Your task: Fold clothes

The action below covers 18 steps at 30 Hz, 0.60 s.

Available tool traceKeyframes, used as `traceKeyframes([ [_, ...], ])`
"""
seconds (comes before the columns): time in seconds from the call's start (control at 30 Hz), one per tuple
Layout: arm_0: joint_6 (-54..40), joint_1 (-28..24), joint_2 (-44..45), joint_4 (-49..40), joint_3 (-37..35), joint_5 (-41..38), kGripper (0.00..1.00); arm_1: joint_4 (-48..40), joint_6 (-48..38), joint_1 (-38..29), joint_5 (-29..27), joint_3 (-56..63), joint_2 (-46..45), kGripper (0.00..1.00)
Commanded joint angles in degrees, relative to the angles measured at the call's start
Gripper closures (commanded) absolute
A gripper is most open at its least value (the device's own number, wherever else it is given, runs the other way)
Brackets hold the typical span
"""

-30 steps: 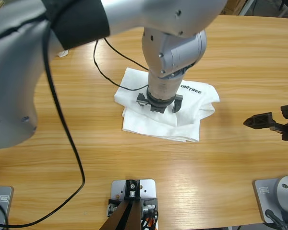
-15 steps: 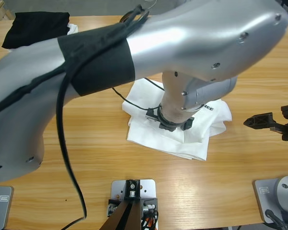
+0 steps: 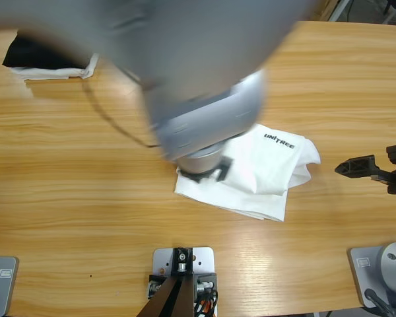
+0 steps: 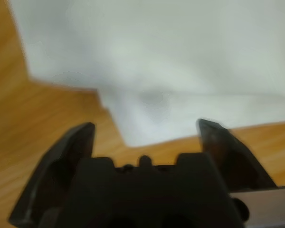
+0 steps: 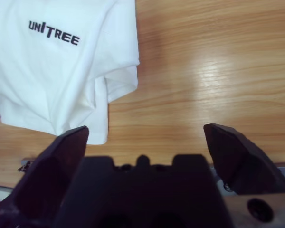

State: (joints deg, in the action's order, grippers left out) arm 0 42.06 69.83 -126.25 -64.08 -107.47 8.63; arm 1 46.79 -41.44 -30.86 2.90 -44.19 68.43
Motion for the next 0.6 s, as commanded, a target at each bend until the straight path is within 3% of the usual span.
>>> traceKeyframes([
  [0.03, -5.47, -3.41, 12.78, 18.06, 20.64, 0.53, 0.193, -3.88, 1.73, 0.45, 3.07, 1.76, 0.54, 0.023],
  [0.07, -6.96, -4.21, 12.87, 20.47, 21.16, -0.74, 0.192, -5.02, 1.96, 0.45, 3.41, 1.97, 0.63, 0.081],
  [0.1, -7.73, -5.08, 12.87, 23.05, 21.57, -2.04, 0.193, -6.48, 2.03, 0.45, 3.64, 2.23, 0.88, 0.217],
  [0.13, -8.37, -5.94, 12.73, 25.52, 21.83, -3.02, 0.193, -7.94, 2.36, 0.45, 4.15, 2.46, 1.00, 0.383],
  [0.2, -8.84, -7.62, 11.67, 28.71, 21.27, -3.80, 0.193, -11.98, 3.26, 0.45, 6.66, 2.92, 0.56, 0.850],
  [0.23, -8.75, -8.52, 11.04, 29.19, 20.57, -3.80, 0.193, -13.85, 4.02, 0.43, 8.56, 2.93, 0.44, 0.996],
  [0.37, -8.75, -11.26, 9.79, 30.65, 19.77, -5.52, 0.185, -18.87, 4.61, -1.92, 13.15, 5.68, 0.16, 1.000],
  [0.43, -9.98, -13.14, 9.11, 33.18, 20.09, -12.16, 0.096, -21.84, 4.49, -3.05, 15.10, 8.24, 0.10, 1.000],
  [0.5, -11.90, -14.80, 8.51, 36.03, 20.30, -18.35, 0.281, -25.32, 4.26, -3.42, 16.17, 11.20, -0.76, 1.000],
  [0.53, -13.18, -15.27, 8.21, 36.13, 19.69, -19.77, 0.426, -27.66, 4.30, -3.42, 16.35, 13.23, -1.34, 1.000],
  [0.6, -14.91, -16.33, 7.84, 35.92, 18.61, -22.52, 0.945, -34.62, 4.49, -3.42, 16.59, 18.88, -2.85, 1.000],
])
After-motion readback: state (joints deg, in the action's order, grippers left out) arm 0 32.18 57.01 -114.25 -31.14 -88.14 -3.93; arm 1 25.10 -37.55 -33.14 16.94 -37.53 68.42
